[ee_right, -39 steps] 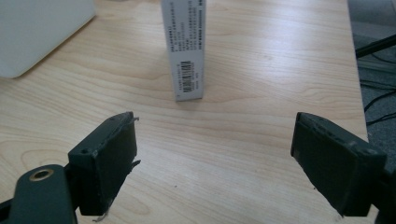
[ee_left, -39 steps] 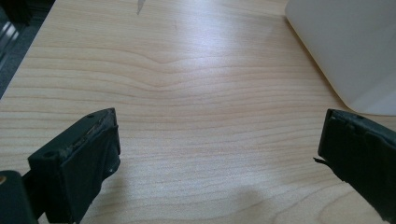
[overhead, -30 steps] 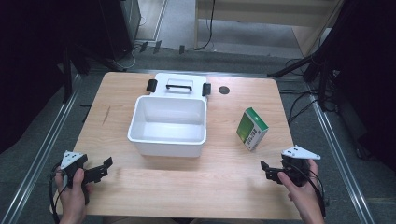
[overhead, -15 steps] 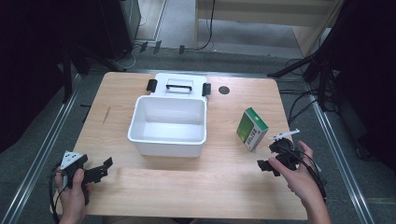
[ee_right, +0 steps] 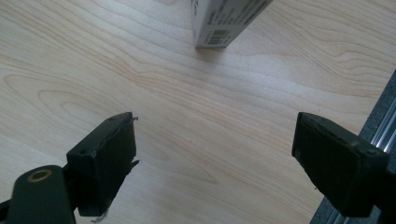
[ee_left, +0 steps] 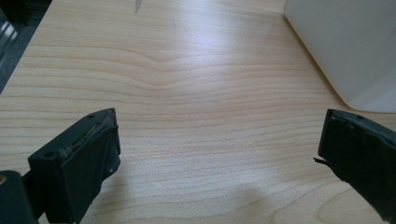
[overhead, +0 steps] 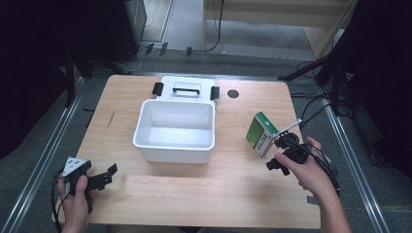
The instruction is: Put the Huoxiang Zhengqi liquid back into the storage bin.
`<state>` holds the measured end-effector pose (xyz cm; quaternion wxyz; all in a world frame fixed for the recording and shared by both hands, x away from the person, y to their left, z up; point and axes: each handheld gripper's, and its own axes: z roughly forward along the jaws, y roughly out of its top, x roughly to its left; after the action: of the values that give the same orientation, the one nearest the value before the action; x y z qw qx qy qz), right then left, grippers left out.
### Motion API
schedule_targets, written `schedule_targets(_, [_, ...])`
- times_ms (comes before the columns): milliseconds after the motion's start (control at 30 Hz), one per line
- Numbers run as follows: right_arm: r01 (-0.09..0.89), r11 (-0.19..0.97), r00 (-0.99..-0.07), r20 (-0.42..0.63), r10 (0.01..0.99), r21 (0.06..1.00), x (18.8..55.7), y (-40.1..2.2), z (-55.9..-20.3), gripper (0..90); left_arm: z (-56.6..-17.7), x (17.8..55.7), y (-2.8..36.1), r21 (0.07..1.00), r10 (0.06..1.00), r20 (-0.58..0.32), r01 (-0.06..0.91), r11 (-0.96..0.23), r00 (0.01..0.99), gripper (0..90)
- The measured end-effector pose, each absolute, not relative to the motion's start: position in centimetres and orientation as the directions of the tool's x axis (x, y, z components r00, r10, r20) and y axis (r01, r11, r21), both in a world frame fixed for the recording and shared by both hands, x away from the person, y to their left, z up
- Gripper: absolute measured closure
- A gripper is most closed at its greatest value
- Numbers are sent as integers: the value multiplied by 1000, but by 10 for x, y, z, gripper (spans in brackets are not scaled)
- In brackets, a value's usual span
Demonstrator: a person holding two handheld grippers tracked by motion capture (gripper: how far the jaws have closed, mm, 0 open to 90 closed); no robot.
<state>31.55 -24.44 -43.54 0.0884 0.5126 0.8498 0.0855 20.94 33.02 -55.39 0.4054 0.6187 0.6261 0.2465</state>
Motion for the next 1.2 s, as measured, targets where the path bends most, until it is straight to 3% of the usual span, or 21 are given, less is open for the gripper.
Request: schedule_targets(1200, [871,473,-466,-81,881,134,374,-223,-403,142,-554,210,330,809,974,-207,576,116,95,1])
